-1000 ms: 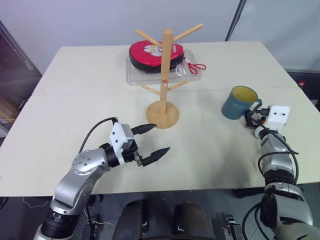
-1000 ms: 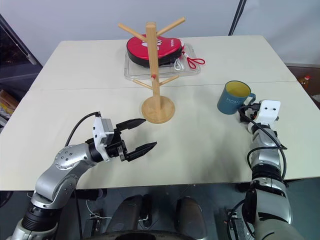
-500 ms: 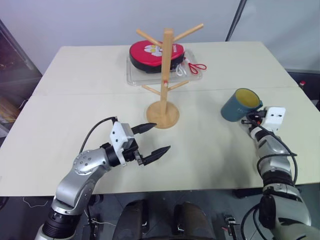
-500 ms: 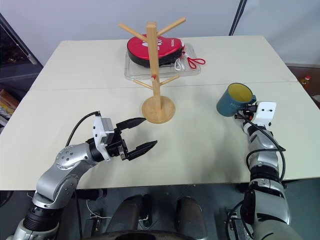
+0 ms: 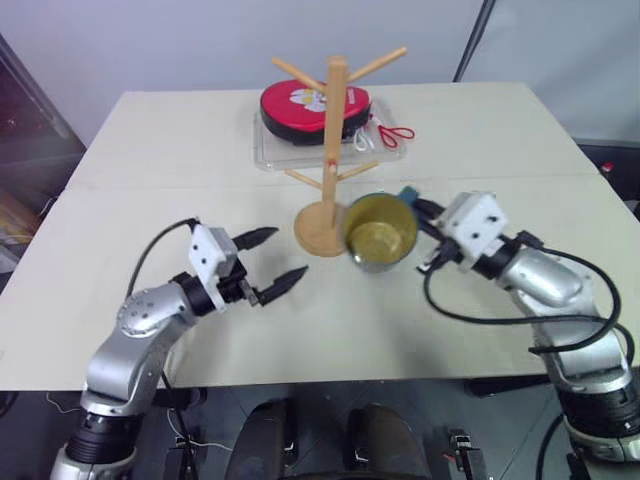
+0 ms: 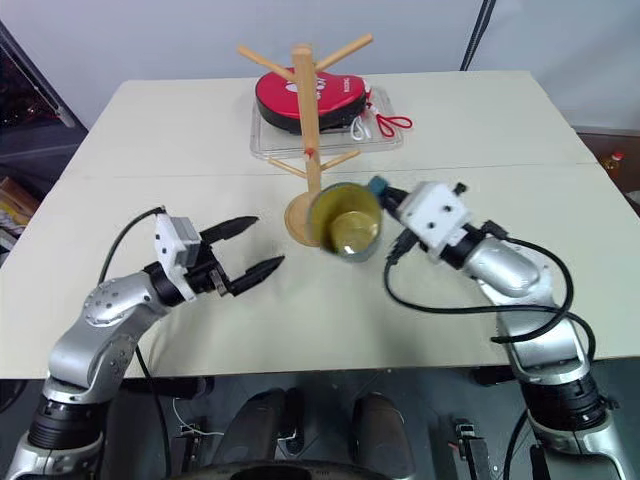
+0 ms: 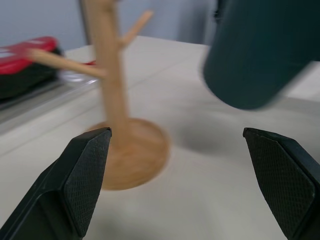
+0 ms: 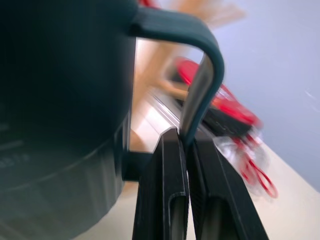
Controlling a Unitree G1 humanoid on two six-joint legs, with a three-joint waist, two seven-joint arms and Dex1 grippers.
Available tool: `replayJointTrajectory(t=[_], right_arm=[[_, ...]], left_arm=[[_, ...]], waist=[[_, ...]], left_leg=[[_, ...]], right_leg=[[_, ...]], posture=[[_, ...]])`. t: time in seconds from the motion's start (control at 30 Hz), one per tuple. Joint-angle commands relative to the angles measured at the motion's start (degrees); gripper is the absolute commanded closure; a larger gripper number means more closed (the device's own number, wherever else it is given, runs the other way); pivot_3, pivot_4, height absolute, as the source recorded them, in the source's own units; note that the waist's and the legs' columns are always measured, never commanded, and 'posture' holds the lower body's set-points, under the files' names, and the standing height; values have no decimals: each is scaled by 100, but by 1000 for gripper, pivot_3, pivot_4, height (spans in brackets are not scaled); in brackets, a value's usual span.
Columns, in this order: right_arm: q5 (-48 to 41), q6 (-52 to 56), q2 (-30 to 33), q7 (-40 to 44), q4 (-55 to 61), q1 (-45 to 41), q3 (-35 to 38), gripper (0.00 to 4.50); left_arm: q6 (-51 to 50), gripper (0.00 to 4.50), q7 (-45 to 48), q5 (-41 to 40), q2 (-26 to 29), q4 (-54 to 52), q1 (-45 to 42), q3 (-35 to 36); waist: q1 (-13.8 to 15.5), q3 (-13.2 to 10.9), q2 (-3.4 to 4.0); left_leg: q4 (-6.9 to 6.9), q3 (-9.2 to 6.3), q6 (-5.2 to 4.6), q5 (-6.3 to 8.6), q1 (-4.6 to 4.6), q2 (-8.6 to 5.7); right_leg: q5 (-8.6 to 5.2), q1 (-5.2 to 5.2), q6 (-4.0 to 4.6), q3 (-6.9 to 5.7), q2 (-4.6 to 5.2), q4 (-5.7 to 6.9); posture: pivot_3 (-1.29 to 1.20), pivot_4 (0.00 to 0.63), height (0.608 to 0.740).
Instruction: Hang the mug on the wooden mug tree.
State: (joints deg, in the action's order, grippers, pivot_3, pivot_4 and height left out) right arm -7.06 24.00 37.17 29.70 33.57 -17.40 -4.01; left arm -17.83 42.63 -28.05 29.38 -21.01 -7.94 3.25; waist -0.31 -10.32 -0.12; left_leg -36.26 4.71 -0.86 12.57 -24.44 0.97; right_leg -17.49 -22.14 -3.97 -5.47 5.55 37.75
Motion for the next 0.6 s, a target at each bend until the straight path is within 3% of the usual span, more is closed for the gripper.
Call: replayJointTrajectory(t=[0.03, 0.3, 0.6], right_arm=[[184, 931, -175, -232, 705, -421, -405, 4461], [789, 2617, -667, -728, 993, -1414, -1146, 4461], [1102, 3378, -1135, -1004, 770, -2223, -1554, 4461]], left_arm=[[216, 0, 51, 30, 113, 127, -138, 274], [397, 0, 85, 70, 286, 347, -132, 570], [389, 0, 220, -107, 374, 456, -111, 867]], waist=[[4, -2, -4], [-28, -3, -5], [-48, -3, -5]], left_leg=[[0, 0, 0, 0, -3, -1], [3, 1, 1, -1, -5, -1], [2, 3, 1, -1, -5, -1]], right_leg=[[0, -4, 0, 0, 1, 0], [0, -9, 0, 0, 1, 3], [0, -16, 1, 0, 1, 13]], posture=[[0, 150, 740], [0, 150, 740], [0, 150, 740]])
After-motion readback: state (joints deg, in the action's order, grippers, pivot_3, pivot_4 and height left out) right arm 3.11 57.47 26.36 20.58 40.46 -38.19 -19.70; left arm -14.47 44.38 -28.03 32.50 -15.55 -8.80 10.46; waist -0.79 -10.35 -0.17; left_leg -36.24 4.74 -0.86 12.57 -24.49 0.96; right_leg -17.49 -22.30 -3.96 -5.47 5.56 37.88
